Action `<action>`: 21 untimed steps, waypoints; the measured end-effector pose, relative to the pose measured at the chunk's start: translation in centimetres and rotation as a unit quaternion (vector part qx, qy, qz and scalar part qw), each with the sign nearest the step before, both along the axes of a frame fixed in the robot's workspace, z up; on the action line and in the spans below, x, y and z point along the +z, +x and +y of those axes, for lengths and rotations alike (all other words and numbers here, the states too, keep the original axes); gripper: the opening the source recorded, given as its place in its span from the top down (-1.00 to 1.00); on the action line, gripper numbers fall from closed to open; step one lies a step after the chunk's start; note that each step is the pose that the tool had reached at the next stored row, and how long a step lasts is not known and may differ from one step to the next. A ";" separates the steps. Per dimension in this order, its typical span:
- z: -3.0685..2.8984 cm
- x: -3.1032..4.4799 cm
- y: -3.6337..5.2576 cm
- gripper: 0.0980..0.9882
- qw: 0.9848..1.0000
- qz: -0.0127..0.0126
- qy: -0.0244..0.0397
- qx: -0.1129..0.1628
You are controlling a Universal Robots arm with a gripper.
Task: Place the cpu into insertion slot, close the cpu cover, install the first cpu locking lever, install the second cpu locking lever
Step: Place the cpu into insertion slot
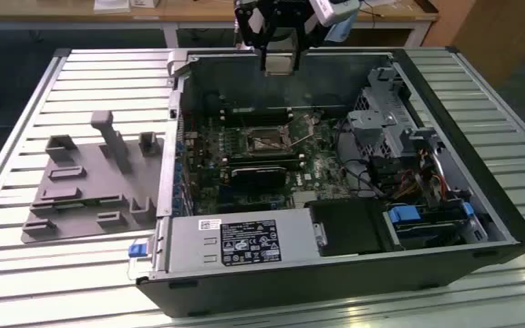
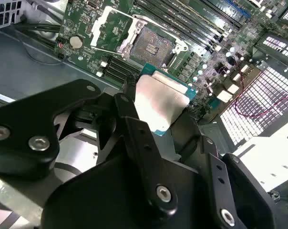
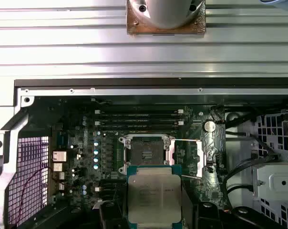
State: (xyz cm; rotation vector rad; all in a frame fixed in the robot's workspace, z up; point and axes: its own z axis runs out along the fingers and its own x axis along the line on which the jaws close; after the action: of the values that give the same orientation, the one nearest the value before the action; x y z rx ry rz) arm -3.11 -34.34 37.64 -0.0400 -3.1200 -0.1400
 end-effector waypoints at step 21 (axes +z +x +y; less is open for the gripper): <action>0.00 -1.03 -0.07 0.01 1.000 -0.008 -0.001 0.000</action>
State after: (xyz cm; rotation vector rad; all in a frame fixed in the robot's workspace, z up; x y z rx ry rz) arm -3.18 -34.34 36.61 -0.0390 -3.1359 -0.1384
